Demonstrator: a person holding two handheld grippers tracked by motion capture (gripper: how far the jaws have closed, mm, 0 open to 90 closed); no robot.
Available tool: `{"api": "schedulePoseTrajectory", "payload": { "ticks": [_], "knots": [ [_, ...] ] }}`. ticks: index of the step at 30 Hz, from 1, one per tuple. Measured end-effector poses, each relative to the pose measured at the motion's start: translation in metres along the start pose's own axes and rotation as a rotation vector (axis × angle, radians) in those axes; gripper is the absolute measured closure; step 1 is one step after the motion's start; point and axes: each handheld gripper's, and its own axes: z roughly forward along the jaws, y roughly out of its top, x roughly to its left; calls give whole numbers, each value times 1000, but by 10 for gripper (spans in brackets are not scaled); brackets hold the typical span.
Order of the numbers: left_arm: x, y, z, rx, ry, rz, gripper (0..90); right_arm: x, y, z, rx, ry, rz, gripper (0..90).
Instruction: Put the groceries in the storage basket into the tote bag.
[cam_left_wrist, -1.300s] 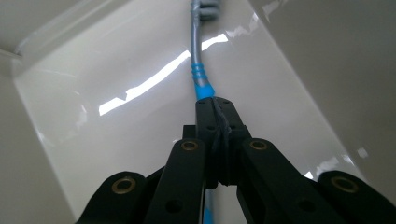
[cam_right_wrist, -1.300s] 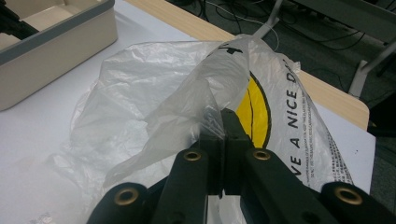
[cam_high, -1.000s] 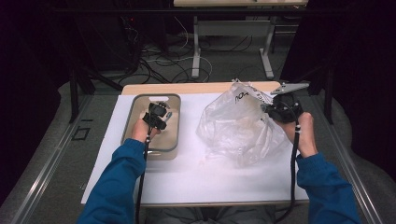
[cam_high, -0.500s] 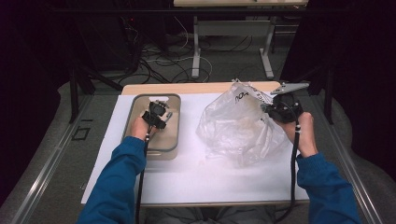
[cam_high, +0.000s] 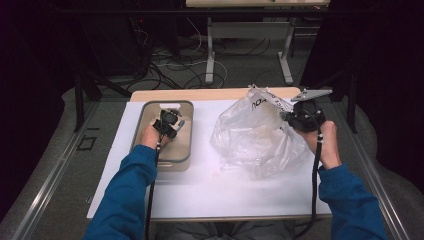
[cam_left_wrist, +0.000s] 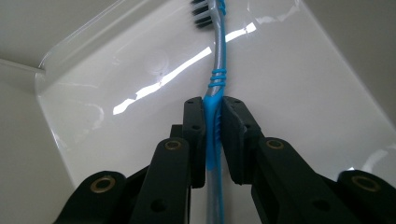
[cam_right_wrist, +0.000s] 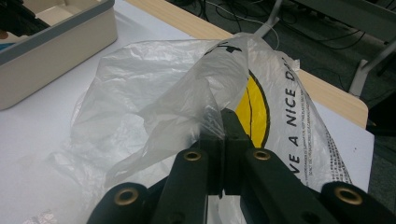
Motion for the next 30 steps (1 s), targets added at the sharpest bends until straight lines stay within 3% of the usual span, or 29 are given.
{"api": "schedulePoseTrajectory", "payload": {
  "ticks": [4, 18, 23, 25, 30],
  "knots": [
    [3, -2, -1, -6, -22, 0, 806, 0, 0, 1, 5, -3, 5, 900],
    [5, -3, -2, 2, -40, 11, 804, 0, 0, 1, 4, 0, 7, 900],
    [4, -3, -6, -29, -56, -3, 822, -2, 0, 0, 3, -2, 0, 900],
    [4, -3, -7, -22, -51, 14, 823, -1, 0, 0, 3, -5, 7, 900],
    [4, 0, -5, -35, -55, 9, 797, 0, 0, 1, 6, 0, 8, 900]
  ]
}}
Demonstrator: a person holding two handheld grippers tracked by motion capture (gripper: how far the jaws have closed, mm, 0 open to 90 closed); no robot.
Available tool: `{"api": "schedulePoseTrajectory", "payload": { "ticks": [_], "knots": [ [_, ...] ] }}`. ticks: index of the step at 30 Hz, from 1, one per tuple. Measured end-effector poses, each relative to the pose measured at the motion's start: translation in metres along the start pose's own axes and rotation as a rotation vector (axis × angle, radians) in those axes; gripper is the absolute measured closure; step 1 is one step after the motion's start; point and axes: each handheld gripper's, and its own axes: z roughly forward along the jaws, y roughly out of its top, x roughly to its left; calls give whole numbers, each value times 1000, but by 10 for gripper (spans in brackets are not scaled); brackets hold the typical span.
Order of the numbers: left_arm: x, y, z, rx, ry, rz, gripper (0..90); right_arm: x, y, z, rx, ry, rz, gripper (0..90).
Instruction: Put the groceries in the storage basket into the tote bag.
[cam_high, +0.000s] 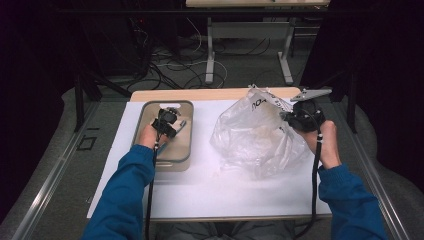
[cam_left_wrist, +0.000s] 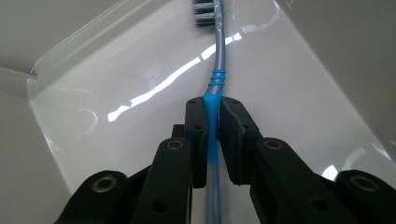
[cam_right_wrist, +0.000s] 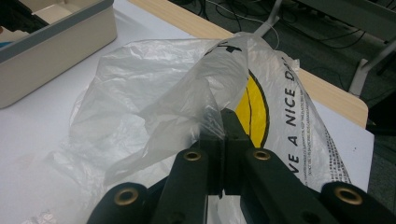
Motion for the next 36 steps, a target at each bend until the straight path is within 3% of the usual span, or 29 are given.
{"api": "schedulePoseTrajectory", "payload": {
  "ticks": [4, 11, 18, 24, 29, 36],
  "knots": [
    [2, 4, 2, -16, -12, -11, 678, -2, 0, 0, -4, -6, -7, 900],
    [2, 14, 10, -54, -19, 24, 667, -3, 0, -1, -2, -5, -6, 900],
    [-1, 24, 17, -36, 13, 46, 743, -2, 0, 0, 2, 0, -6, 900],
    [-4, 25, 19, -29, 5, 46, 794, -3, -1, 0, -1, -4, -7, 900],
    [-9, 28, 18, 2, 34, 78, 843, 0, 0, 1, 3, -5, -7, 900],
    [-2, 23, 14, -10, 6, 58, 846, -2, 0, 0, 2, -5, -10, 900]
  ]
}}
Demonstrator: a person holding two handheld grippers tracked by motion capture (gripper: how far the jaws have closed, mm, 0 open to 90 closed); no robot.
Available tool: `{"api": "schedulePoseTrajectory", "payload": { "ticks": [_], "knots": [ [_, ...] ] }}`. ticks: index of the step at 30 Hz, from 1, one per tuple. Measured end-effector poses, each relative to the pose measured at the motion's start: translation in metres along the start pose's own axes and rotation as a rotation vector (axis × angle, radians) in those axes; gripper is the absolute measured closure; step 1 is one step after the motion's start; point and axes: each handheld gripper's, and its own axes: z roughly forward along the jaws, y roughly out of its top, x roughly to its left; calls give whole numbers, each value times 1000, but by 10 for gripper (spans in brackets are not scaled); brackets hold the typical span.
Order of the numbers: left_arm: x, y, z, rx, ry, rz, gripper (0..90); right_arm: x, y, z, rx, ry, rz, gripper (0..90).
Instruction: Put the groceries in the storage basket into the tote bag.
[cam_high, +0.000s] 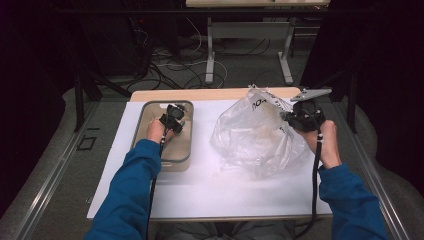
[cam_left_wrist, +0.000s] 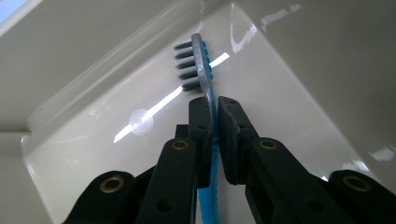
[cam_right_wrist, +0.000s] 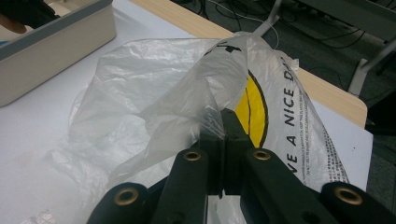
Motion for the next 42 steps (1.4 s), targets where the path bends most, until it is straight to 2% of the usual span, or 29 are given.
{"api": "schedulePoseTrajectory", "payload": {
  "ticks": [3, 9, 13, 20, 27, 33, 42],
  "knots": [
    [3, -2, -5, -25, -10, -14, 846, -1, -1, -1, 3, -3, 8, 900],
    [4, -4, -20, -85, -28, -5, 846, 1, 0, 1, 1, 2, 5, 900],
    [5, -6, -29, -130, -23, -10, 845, 1, 0, 1, 1, -4, 3, 900],
    [5, -8, -42, -182, -32, 0, 845, 0, 0, 0, -1, -2, 0, 900],
    [2, -10, -53, -231, -21, 28, 845, 0, 0, 0, -4, -4, 8, 900],
    [0, -12, -62, -250, -26, 44, 845, 0, 0, 0, -1, -2, 1, 900],
    [-5, -9, -78, -278, -20, 92, 846, 1, 0, 1, 0, 2, 0, 900]
  ]
}}
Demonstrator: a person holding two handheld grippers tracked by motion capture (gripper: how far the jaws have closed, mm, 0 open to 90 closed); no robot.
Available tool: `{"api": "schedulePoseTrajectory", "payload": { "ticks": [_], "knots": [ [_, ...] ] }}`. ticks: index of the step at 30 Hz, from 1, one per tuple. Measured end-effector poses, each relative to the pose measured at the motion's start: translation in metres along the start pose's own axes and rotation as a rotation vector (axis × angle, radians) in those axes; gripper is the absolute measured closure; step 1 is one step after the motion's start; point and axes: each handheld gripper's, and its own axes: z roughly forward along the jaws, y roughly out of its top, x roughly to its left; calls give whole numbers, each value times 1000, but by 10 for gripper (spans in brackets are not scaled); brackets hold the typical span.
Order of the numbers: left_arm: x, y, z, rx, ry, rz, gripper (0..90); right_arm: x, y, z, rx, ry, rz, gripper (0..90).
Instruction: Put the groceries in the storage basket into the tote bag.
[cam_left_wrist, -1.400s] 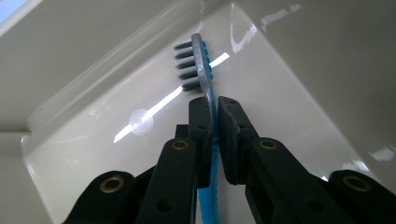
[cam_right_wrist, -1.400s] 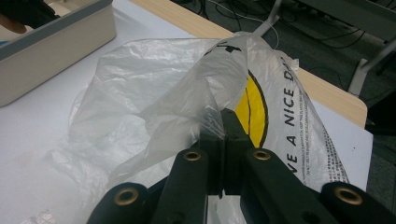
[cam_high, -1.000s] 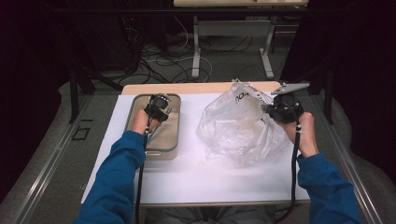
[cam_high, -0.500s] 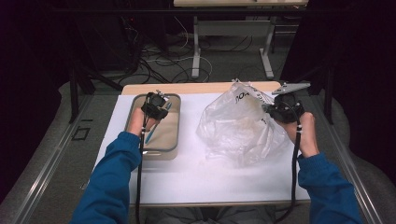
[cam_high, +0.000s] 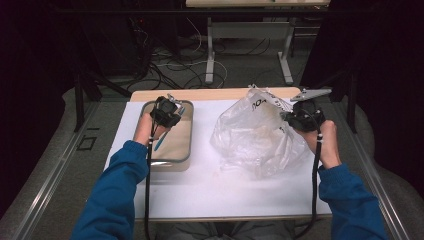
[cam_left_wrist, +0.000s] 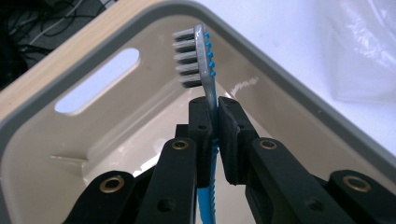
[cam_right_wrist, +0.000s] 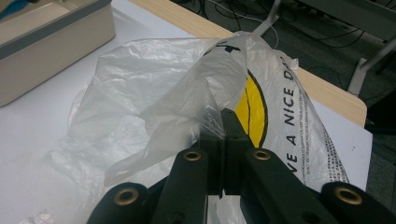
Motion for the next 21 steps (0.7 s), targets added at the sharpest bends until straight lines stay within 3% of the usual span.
{"api": "schedulePoseTrajectory", "payload": {
  "ticks": [7, 8, 14, 21],
  "knots": [
    [-4, 10, -16, -7, 13, 51, 845, 1, 1, 1, 0, -2, -4, 900],
    [-6, 10, -16, -22, 4, 38, 845, 1, 1, 0, 0, 1, -5, 900],
    [-11, 15, -25, -25, 0, 66, 845, 2, 3, -1, 1, -4, -3, 900],
    [-17, 18, -34, -31, -8, 70, 845, 2, 4, -1, 4, -5, -9, 900]
  ]
}}
